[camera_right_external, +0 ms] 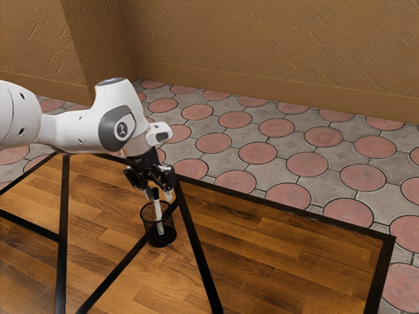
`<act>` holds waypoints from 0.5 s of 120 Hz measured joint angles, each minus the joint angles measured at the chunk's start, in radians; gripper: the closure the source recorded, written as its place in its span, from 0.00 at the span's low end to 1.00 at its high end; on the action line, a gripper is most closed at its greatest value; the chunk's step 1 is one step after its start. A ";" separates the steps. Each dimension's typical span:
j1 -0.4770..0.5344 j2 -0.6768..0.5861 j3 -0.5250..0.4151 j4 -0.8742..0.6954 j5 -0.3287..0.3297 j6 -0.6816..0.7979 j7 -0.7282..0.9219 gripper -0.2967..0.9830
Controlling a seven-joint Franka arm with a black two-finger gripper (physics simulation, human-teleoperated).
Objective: Take the marker out of the pen holder and place it to the left of the pen holder.
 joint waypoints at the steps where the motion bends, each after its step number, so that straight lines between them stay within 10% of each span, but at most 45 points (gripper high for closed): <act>1: 0.000 0.000 0.000 0.000 0.000 0.000 0.000 0.48; 60: 0.006 0.025 0.001 0.044 0.003 -0.012 0.002 0.79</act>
